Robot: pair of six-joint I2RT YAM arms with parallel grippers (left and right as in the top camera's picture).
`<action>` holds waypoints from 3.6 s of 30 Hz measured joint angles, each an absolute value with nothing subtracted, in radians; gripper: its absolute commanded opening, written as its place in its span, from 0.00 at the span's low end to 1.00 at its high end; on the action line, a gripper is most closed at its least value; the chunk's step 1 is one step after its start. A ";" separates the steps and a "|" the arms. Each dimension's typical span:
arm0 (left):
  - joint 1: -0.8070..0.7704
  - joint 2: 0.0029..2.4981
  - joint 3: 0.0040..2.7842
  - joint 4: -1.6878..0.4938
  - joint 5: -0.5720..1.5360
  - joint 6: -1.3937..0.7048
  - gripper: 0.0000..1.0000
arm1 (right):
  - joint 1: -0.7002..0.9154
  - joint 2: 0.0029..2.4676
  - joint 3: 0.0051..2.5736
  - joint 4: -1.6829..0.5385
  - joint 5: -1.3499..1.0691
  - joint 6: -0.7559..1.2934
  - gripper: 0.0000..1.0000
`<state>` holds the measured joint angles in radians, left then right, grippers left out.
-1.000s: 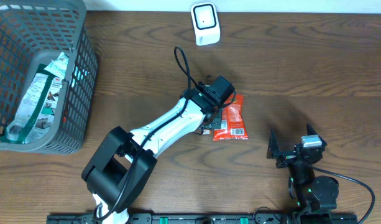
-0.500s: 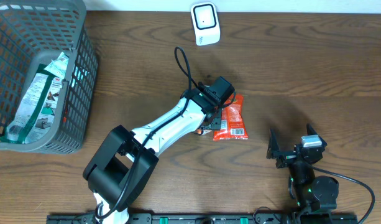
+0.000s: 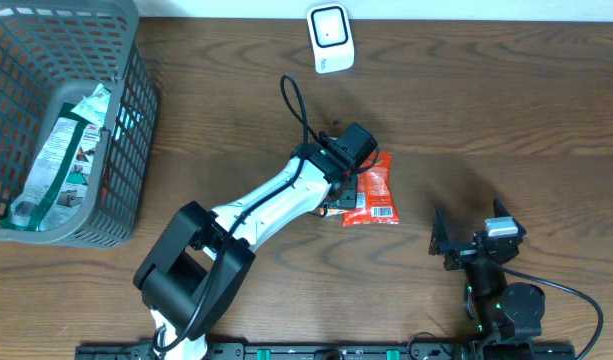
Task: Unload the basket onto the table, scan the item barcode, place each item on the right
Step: 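Carry the Kleenex pack toward the scanner beside the red bag, then lower the Kleenex pack onto the table beside the red bag and release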
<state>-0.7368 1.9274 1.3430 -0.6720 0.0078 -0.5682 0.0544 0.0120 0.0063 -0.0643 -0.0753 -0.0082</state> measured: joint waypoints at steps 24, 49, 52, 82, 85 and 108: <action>-0.737 1.927 1.343 -0.624 0.008 -0.569 0.60 | 0.054 0.012 0.006 -0.064 -0.075 -0.008 0.99; -0.770 1.952 1.335 -0.590 -0.054 -0.579 0.52 | 0.055 0.012 0.006 -0.064 -0.075 -0.008 0.99; -0.781 1.974 1.335 -0.587 -0.077 -0.580 0.46 | 0.054 0.012 0.006 -0.064 -0.075 -0.008 0.99; -0.702 1.967 1.335 -0.621 0.089 -0.677 0.12 | 0.054 0.012 0.006 -0.064 -0.075 -0.008 0.99; -0.646 1.966 1.335 -0.620 0.197 -0.680 0.13 | 0.054 0.012 0.006 -0.064 -0.075 -0.008 0.99; -0.599 1.966 1.332 -0.517 0.360 -0.515 0.22 | 0.055 0.012 0.006 -0.064 -0.075 -0.008 0.99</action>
<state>-0.5995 1.9659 1.3315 -0.5171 0.3603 -0.5152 0.0547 0.0120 0.0063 -0.0643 -0.0753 -0.0082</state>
